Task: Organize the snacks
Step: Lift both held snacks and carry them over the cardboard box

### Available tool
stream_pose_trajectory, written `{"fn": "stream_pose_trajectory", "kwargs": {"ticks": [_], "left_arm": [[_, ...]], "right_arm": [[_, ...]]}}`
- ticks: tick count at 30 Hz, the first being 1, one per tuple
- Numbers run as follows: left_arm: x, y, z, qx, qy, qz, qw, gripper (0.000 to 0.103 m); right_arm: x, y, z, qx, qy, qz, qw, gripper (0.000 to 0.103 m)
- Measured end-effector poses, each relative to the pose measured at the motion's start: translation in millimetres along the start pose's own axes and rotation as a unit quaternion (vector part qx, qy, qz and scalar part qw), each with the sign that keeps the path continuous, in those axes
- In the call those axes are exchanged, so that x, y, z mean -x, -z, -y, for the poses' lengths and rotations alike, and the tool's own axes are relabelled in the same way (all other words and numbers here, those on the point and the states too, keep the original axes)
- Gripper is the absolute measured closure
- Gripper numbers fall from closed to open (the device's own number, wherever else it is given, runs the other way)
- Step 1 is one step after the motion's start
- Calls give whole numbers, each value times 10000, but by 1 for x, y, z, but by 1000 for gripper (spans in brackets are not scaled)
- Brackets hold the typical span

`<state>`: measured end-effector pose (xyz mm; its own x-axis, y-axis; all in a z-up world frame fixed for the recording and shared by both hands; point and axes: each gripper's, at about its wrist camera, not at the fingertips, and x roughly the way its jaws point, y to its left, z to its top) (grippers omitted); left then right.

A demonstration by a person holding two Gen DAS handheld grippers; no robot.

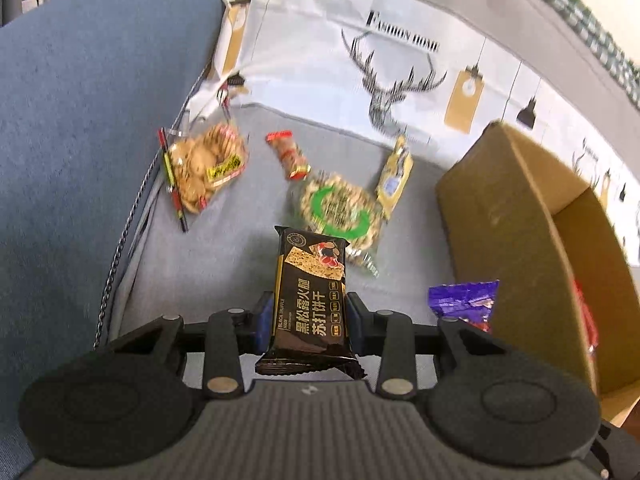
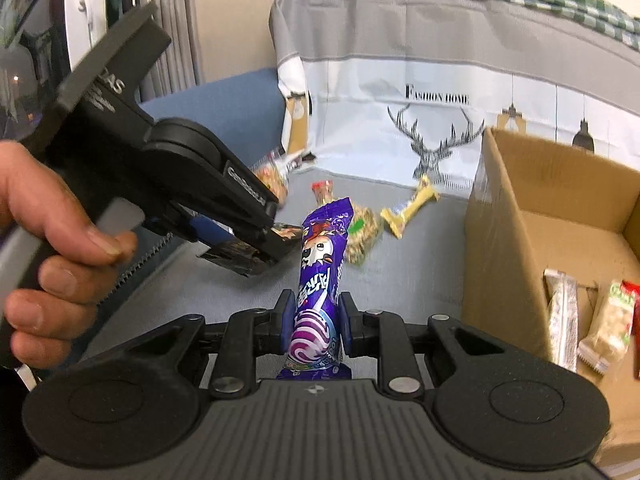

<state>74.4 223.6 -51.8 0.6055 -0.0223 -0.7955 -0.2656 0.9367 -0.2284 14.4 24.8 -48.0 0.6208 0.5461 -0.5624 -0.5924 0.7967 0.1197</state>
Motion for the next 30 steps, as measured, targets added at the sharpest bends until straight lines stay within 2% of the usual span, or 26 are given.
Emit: {"fn": "stream_pose_trajectory", "kwargs": {"ticks": [4,11,15,25,30], "left_arm": [[7,-3,3,27,122,216,9997,62],[17,-6,12,-93,240,528,9983,62],[20,-8,18,-136,296,671,9972,62],[29,-11,32,-153,471,911,9946,62],[31,-13,41,-152,558,1042,9929,62]], "right_arm": [[14,-12,2,49,89,222,9997,79],[40,-31,25,-230,230,567,9979,79],[47,-35,40,-354,479,678,9959,79],[76,-71,104,-1140,983,965,9839,79],[94,-96,141,-1038,1376,1353,9757,79]]}}
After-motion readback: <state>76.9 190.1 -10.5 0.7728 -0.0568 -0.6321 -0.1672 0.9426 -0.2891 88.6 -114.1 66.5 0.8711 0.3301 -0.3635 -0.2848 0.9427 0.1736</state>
